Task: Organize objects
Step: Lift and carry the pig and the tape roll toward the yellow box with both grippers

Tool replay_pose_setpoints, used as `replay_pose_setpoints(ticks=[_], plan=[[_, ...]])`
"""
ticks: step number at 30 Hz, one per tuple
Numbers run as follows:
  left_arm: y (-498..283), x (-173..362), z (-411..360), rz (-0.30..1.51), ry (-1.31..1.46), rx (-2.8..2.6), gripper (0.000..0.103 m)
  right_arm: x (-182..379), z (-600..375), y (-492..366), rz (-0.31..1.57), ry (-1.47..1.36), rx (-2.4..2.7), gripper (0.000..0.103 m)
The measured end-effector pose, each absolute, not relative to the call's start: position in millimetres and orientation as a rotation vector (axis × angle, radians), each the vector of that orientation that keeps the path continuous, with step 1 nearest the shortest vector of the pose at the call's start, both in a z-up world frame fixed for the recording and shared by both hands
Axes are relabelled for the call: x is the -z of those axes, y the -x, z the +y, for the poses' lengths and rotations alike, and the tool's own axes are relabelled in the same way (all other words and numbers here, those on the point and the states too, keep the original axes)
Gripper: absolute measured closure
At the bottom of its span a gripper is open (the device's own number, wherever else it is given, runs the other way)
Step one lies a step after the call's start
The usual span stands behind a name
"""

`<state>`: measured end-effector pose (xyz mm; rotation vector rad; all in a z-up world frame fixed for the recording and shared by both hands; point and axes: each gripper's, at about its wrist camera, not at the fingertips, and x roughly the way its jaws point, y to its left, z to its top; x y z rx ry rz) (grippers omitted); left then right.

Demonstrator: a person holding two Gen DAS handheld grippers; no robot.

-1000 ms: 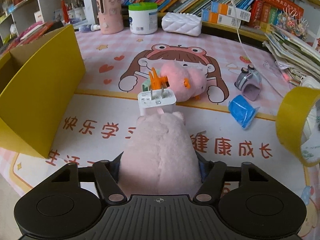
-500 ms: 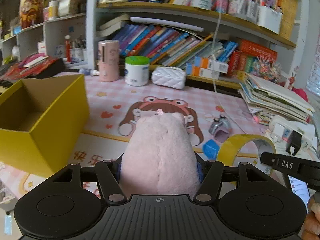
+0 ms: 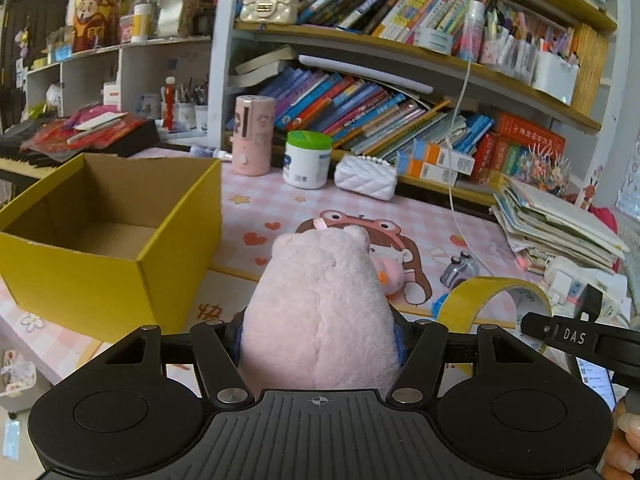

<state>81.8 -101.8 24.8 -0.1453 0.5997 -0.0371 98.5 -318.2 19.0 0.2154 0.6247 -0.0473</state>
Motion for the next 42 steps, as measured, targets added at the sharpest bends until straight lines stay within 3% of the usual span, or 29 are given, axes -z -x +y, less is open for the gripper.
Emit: replay_pose_setpoints(ticks=[28, 42], plan=[[40.8, -11.8, 124.9, 0.687, 0.150, -0.120, 0.041, -6.9, -67.5, 17.7, 0.755, -0.118, -0.128, 0.094], [67.5, -16.2, 172.3, 0.667, 0.176, -0.154, 0.042, -10.2, -2.4, 43.4, 0.773, -0.059, -0.224, 0.094]])
